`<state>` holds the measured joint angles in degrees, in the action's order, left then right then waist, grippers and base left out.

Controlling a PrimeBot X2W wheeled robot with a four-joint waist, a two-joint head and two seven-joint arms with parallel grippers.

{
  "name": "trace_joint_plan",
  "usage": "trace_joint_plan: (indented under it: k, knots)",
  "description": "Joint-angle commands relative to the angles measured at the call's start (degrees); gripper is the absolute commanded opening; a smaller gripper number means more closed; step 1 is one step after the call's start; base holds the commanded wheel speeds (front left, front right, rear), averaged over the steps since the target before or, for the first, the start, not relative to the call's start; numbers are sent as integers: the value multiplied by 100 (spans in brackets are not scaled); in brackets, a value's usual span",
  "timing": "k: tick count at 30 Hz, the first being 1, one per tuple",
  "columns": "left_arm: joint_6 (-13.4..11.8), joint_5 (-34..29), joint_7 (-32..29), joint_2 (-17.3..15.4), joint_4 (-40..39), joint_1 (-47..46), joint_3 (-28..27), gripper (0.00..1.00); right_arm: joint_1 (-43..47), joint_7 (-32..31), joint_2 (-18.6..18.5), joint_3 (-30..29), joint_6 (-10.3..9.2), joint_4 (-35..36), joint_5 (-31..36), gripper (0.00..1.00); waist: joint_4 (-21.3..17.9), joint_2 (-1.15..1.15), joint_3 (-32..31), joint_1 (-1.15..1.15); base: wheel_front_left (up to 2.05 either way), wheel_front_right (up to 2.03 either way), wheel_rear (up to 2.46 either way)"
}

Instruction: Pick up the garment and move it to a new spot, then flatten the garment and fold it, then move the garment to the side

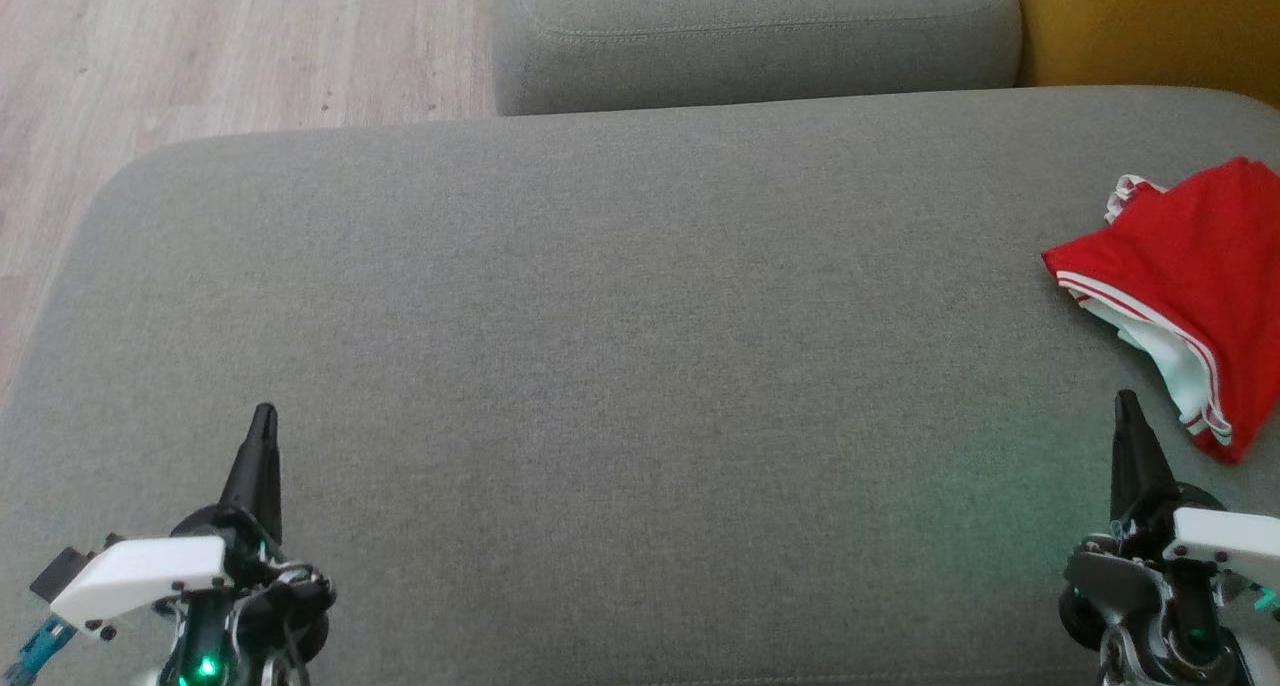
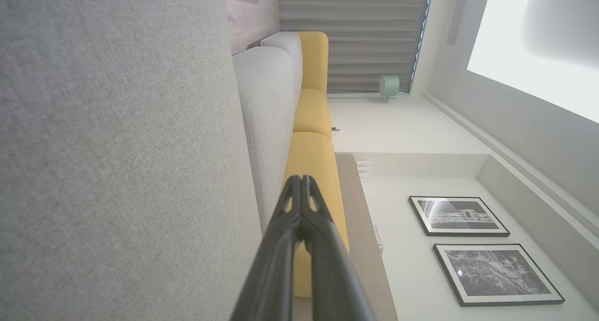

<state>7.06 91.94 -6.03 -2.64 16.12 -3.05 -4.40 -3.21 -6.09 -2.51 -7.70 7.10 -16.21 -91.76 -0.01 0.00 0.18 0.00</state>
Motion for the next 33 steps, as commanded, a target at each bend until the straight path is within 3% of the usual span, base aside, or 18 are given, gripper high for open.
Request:
trace_joint_plan:
  k: [1, 33]
  knots:
    - [43, 36, -33, -40, -206, -313, -195, 0, -298, -40, -37, 117, 39, 219, -40, 0, 1, 0, 0, 0, 0, 0, 0]
    - [43, 28, -40, -33, -207, -314, -205, 0, -298, -39, -37, 118, 39, 219, -41, 0, 1, 0, 0, 0, 0, 0, 0]
